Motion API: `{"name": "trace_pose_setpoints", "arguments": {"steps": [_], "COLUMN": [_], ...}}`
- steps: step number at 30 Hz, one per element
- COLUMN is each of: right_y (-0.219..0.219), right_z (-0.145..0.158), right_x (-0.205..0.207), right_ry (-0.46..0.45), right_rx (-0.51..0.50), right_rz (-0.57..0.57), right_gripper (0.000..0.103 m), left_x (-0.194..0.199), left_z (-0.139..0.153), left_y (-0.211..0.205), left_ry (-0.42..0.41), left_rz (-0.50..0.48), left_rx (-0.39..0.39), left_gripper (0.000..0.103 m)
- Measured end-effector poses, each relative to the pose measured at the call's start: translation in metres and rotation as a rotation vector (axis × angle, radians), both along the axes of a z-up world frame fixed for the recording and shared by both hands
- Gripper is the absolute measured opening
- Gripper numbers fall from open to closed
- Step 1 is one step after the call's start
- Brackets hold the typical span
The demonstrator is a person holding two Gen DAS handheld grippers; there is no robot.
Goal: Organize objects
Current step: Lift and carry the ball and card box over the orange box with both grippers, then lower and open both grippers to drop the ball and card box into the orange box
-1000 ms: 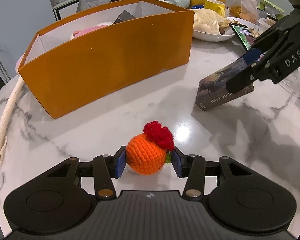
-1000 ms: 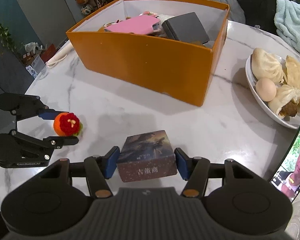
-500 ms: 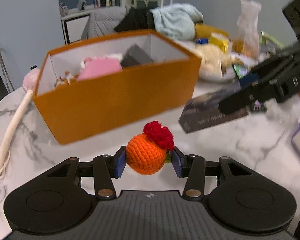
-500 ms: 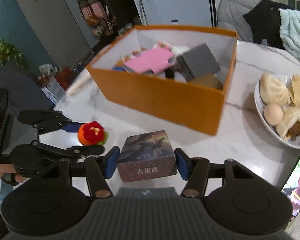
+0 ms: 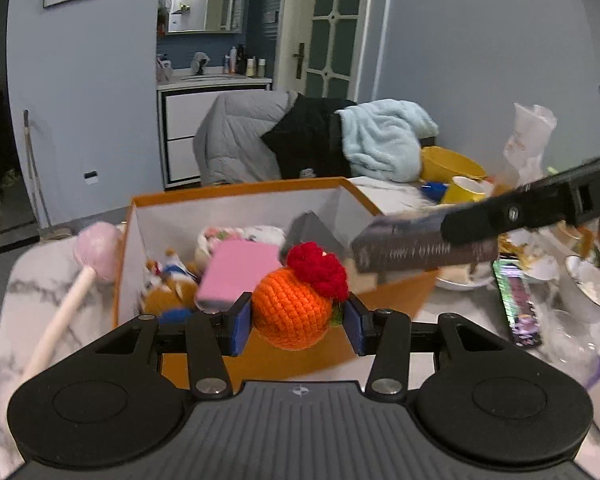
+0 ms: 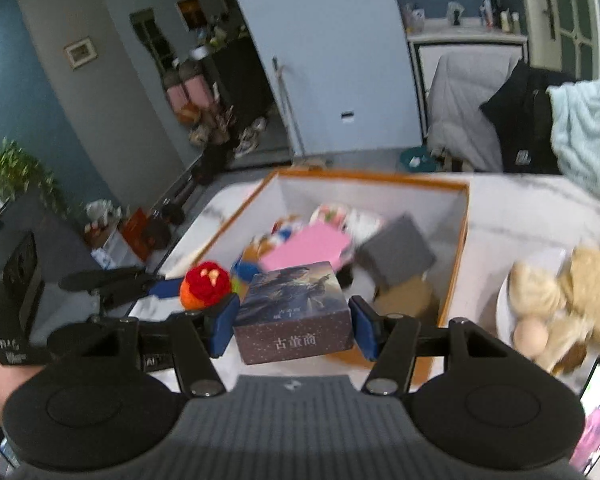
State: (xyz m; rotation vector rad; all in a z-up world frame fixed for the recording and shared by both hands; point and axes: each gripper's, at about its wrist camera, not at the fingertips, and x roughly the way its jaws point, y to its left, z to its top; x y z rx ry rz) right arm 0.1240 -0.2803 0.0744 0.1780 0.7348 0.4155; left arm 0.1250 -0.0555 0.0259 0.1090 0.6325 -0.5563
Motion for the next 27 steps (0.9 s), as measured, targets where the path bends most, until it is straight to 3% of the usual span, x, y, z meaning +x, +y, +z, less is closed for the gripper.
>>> {"name": "trace_pose_setpoints", "arguments": {"steps": [5,10,20,27], "right_y": [-0.004,-0.007,0.002,-0.002], "right_z": [0.004,-0.012,-0.072,-0.097], "right_x": [0.038,0.071,0.097,0.104], "right_ry": [-0.009,0.004,0.074,0.091], "right_rx": [0.017,0.036,-0.037,-0.077], "right_rz": [-0.054,-0.082,0.091,0.099], "right_gripper": [0.061,0.061,0.061,0.061], "left_x": [0.033,0.058,0.086,0.1], "left_z": [0.004,-0.002,-0.032,-0.044], "left_y": [-0.001,-0.001,-0.005,0.003], "left_ry": [0.007,0.026,0.092,0.121], "left_rz": [0.069,0.113,0.137,0.163], "left_rx": [0.014,0.042,0.125,0.122], "left_gripper": [0.054,0.054,0.054,0.054]}}
